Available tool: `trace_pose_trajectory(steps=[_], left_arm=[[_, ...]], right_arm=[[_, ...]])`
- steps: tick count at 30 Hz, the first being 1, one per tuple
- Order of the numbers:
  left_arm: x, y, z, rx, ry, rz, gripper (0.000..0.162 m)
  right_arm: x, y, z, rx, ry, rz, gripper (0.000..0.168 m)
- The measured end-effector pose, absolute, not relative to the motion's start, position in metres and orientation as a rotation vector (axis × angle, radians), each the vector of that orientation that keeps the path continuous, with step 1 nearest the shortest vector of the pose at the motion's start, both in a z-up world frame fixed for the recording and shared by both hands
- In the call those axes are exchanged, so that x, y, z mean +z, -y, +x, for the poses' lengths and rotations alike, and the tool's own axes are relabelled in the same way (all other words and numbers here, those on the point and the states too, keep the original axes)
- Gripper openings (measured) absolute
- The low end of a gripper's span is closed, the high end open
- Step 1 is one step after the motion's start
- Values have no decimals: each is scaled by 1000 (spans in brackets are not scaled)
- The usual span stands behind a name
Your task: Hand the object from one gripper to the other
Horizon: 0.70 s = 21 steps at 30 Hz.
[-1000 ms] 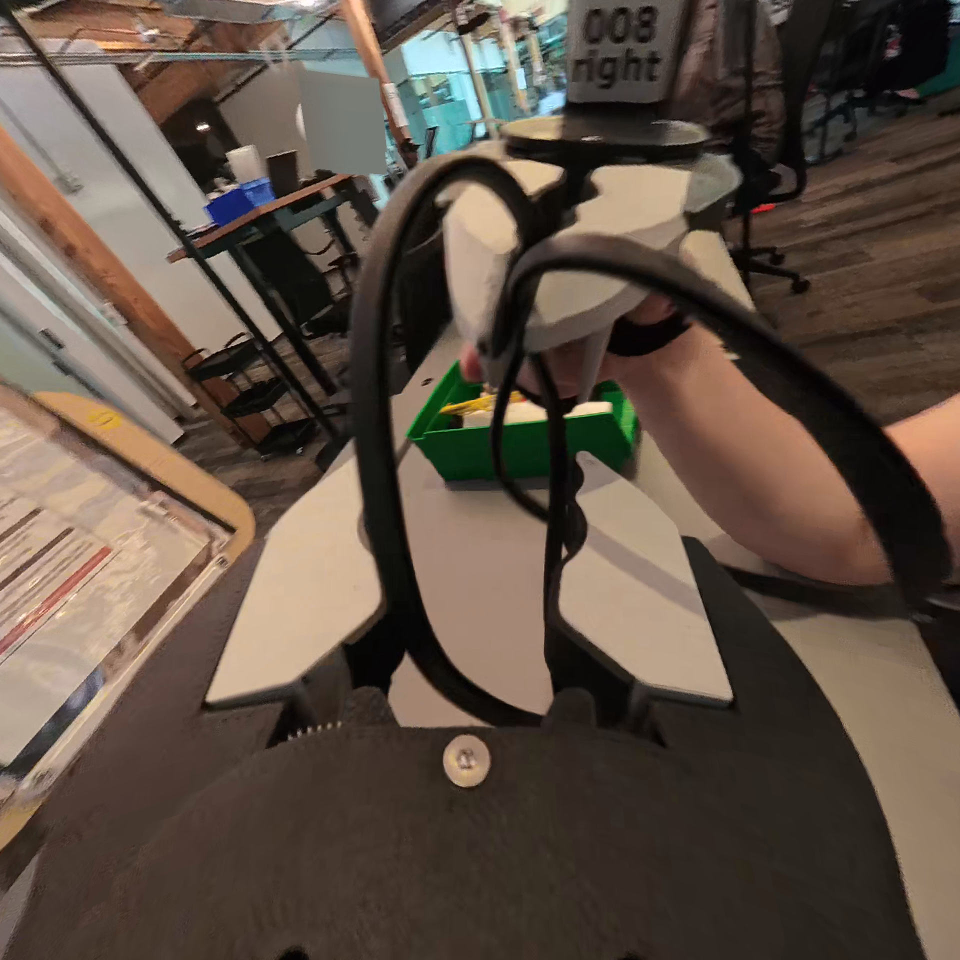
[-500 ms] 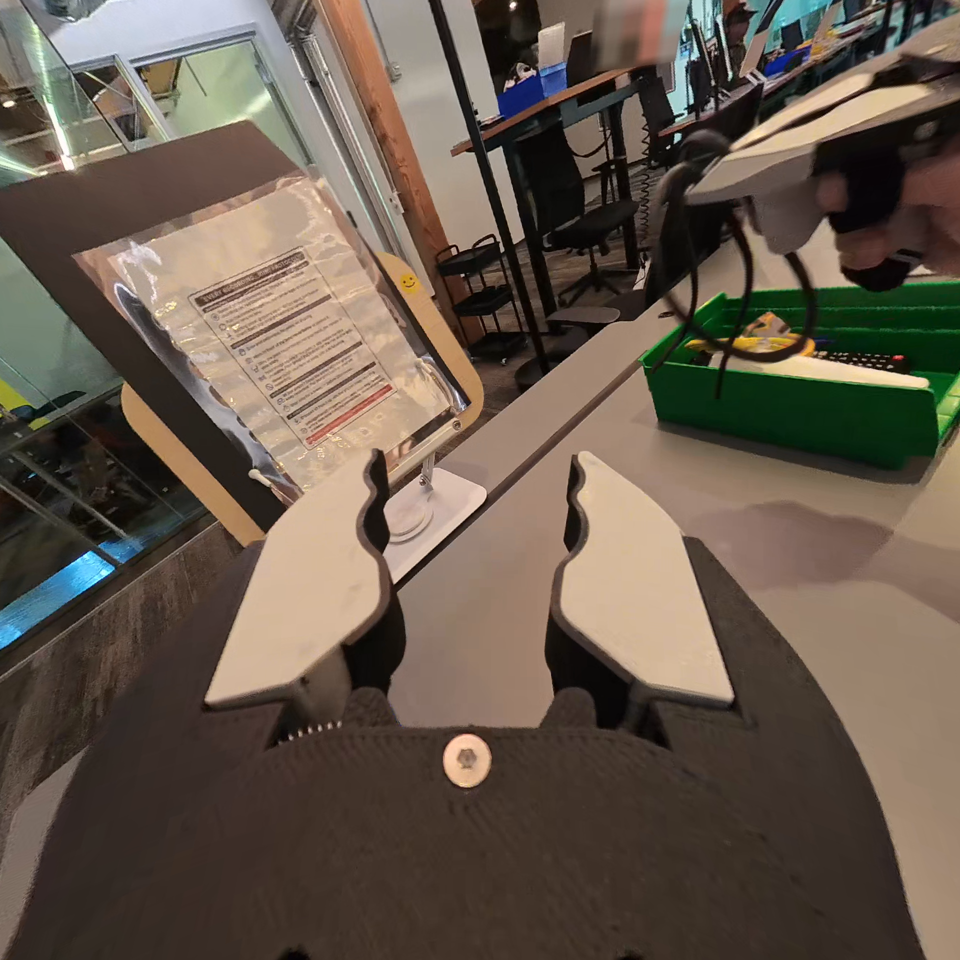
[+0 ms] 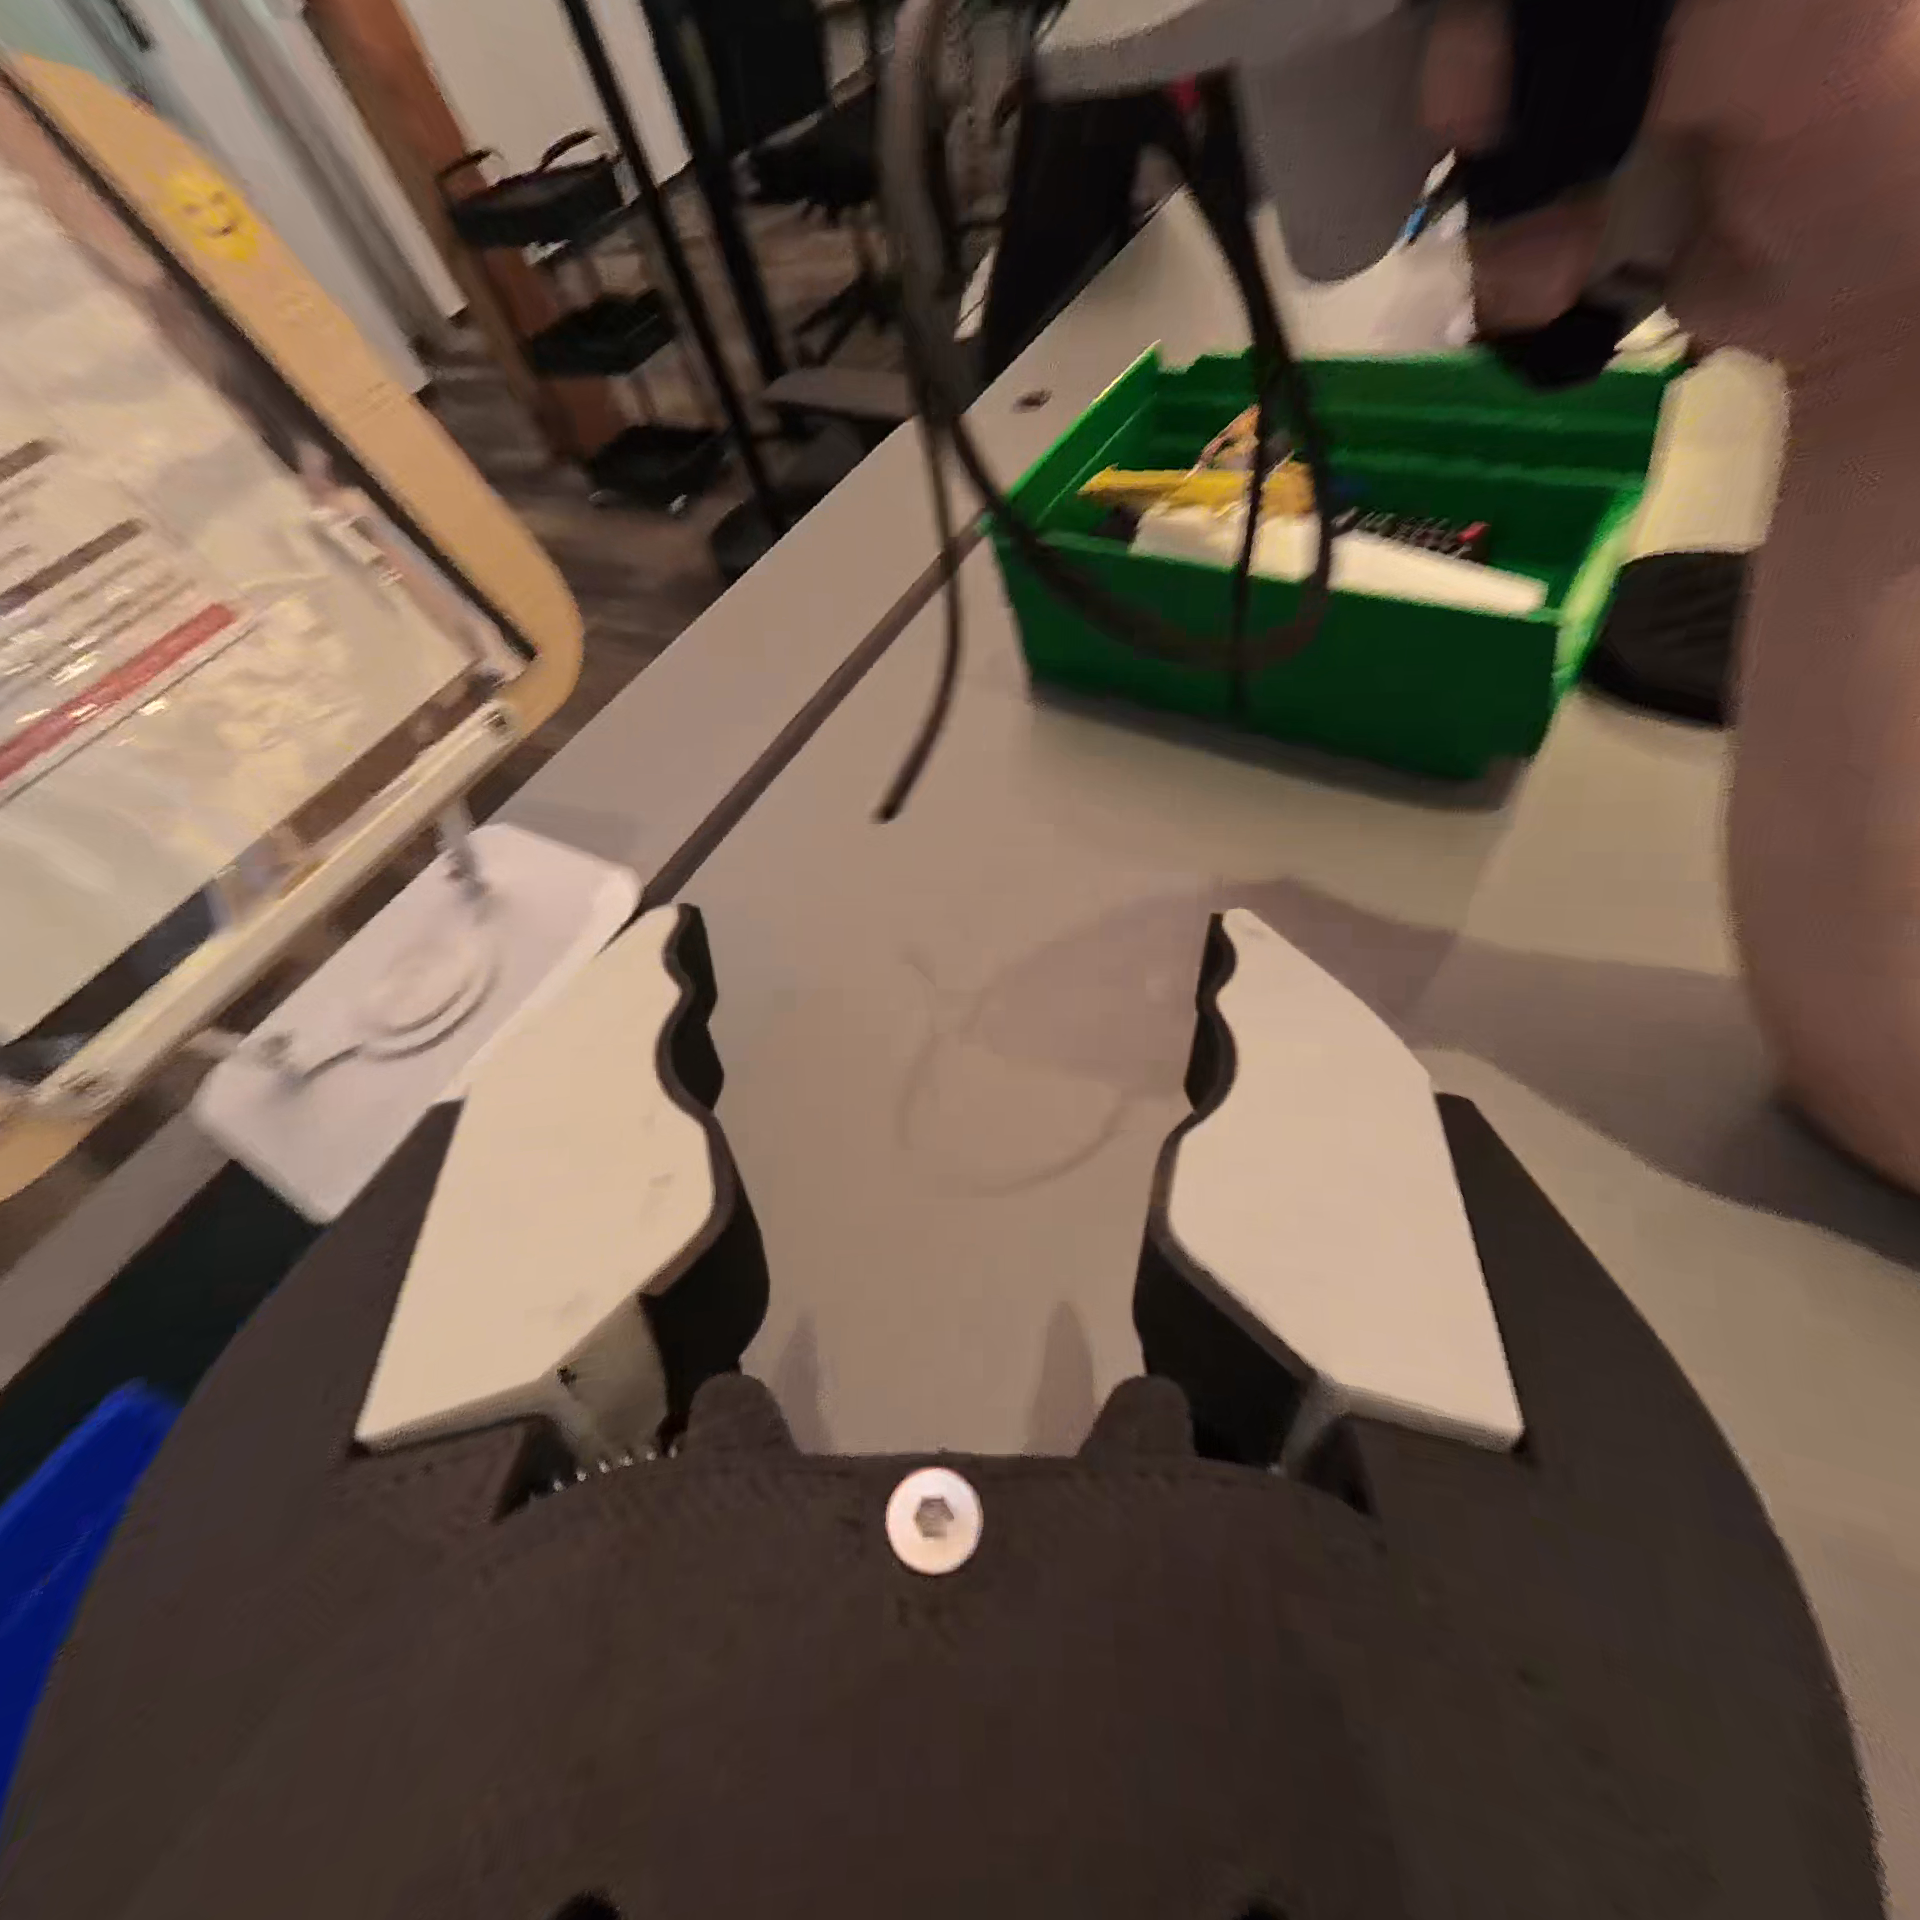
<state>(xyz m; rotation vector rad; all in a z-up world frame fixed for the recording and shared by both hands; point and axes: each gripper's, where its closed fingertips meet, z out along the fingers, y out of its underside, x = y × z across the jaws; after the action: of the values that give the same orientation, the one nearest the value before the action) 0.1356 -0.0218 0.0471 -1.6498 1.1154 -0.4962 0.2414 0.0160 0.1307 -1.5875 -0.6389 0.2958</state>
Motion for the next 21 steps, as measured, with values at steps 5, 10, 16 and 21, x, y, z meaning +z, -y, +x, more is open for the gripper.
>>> trace_pose_trajectory(steps=[5, 10, 16, 21], left_arm=[[68, 18, 170, -582, -998, -1501, 114], [93, 13, 187, -667, -765, -1427, 119], [99, 13, 189, -326, -746, -1355, 127], [98, -2, 180, -261, -703, -1329, 128]], right_arm=[[141, -15, 236, 264, 597, -1546, 5], [137, -19, 229, 216, 604, -1564, 5], [129, 4, 182, 339, 793, -1569, 5], [123, 43, 148, 406, 1013, -1538, 4]])
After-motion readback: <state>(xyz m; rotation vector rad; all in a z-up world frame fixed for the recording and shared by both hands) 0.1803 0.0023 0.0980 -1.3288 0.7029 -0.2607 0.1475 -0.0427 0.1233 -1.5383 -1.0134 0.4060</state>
